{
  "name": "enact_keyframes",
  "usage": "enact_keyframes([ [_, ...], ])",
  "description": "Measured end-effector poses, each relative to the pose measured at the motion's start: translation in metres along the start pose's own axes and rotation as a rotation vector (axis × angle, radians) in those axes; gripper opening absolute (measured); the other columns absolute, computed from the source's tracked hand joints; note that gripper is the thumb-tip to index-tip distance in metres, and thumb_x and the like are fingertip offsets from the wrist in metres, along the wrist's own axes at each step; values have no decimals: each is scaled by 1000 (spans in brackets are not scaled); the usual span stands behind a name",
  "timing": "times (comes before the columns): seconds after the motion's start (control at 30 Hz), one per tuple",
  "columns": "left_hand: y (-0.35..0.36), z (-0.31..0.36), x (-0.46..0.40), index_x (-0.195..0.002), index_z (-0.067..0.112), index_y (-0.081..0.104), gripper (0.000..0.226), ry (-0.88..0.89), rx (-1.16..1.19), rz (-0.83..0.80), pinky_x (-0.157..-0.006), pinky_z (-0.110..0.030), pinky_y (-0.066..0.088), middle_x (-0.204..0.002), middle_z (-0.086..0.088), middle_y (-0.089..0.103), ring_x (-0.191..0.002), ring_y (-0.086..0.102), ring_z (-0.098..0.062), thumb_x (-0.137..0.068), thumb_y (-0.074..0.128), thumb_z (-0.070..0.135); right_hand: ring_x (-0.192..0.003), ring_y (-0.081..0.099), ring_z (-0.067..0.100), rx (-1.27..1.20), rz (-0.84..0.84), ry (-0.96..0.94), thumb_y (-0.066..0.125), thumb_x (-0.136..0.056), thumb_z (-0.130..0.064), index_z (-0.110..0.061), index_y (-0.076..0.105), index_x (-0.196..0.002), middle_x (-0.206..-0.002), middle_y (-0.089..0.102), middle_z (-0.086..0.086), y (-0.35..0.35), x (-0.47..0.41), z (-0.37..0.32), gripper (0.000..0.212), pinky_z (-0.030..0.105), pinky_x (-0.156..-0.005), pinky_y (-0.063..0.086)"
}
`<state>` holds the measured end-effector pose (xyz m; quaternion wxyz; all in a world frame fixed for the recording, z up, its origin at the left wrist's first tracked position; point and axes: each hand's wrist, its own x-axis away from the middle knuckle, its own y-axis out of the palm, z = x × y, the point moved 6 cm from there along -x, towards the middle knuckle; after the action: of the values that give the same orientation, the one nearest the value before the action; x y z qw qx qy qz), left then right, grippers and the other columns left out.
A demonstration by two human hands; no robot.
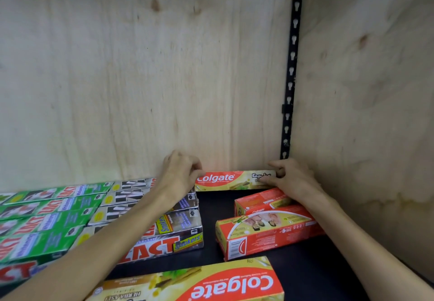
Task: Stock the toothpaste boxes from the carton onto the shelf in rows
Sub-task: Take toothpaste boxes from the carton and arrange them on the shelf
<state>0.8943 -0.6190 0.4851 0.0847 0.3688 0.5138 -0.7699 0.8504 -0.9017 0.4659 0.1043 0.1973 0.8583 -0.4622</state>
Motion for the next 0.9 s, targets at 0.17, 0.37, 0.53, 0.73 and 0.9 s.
enact_keyframes([
  [0.17,4,-4,0,-96,26,74,18,-27,39,-20,-84,-26,35,-94,11,70,-99,44,-11,-93,67,42,-131,50,26,35,-11,13,74,-80,-61,-34,53,-143,-133,63,0,0,-1,1,72,49,-112,34],
  [0.37,3,-6,0,-97,29,72,18,-27,20,-32,-88,-30,34,-97,15,69,-103,41,-10,-93,64,46,-136,44,27,41,-30,-7,69,-83,-63,-35,46,-147,-137,62,-1,2,-2,-1,74,43,-107,23],
  [0.53,2,-7,1,-96,31,72,16,-54,40,-22,-91,-33,36,-99,13,69,-105,42,-11,-94,65,44,-136,45,26,28,-43,-3,70,-84,-61,-33,46,-146,-137,61,-2,2,-2,0,73,46,-111,21],
  [0.73,0,-6,2,-90,33,69,35,-64,4,-51,-87,-34,32,-95,18,67,-104,49,-10,-75,74,65,-125,54,22,27,-25,16,78,-81,-53,-30,62,-128,-124,68,-6,-2,0,-5,55,44,-110,26],
  [0.9,1,0,3,-96,35,66,59,-79,-63,-124,-90,-34,29,-97,18,62,-104,44,-8,-55,82,72,-126,53,23,12,-16,19,82,-76,-53,-29,64,-128,-124,68,-6,-4,2,-7,60,45,-113,27],
])
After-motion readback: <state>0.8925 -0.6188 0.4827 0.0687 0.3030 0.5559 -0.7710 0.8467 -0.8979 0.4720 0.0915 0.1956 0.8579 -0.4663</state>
